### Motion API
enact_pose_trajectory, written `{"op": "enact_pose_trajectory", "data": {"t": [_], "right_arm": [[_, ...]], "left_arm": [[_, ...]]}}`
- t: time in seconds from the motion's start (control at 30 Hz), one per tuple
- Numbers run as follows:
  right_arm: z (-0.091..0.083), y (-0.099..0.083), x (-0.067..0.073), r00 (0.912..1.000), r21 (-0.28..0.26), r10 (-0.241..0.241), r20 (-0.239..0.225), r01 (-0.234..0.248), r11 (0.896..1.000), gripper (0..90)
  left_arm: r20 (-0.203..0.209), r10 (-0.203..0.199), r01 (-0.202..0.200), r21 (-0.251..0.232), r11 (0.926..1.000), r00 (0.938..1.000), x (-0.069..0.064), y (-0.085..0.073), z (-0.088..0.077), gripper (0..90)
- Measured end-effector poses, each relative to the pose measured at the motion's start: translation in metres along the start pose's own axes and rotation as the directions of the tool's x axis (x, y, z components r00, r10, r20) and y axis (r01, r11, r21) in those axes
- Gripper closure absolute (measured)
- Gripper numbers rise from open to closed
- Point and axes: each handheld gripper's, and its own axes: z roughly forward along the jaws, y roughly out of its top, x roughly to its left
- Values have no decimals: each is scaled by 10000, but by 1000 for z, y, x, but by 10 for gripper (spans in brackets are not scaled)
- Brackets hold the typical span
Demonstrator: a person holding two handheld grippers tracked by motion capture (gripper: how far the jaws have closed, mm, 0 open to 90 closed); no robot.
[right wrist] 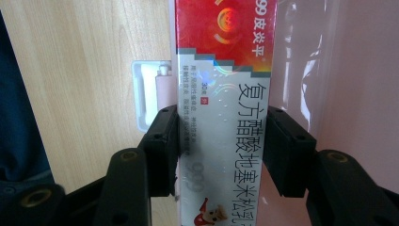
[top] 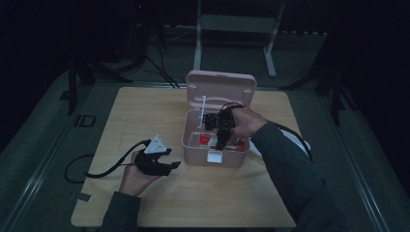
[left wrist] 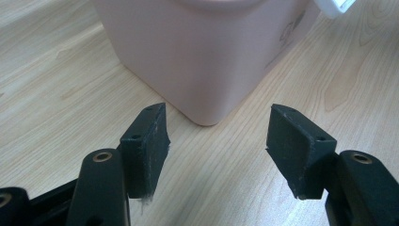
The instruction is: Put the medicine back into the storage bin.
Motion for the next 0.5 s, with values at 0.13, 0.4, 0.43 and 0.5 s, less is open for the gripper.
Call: {"op": "enact_pose_trajectory", "data": {"t": [0.13,0.4,0.43,0.5], "right_arm": [[0,0,0,9999,-21,95,-89,-95,10000,500],[1,-4,-3,9978,-237,378,-546,-392,9990,489],[1,-4,-3,9976,-256,361,-599,-376,9990,487],[1,-4,-2,9977,-281,370,-564,-387,9989,489]], "left_arm": [[2,-1,1,-6,10000,10000,0,0,0,387],[6,0,0,-9,10000,10000,0,0,0,387],[7,0,0,-11,10000,10000,0,0,0,387],[12,-6,6,-21,10000,10000,0,0,0,387]]}}
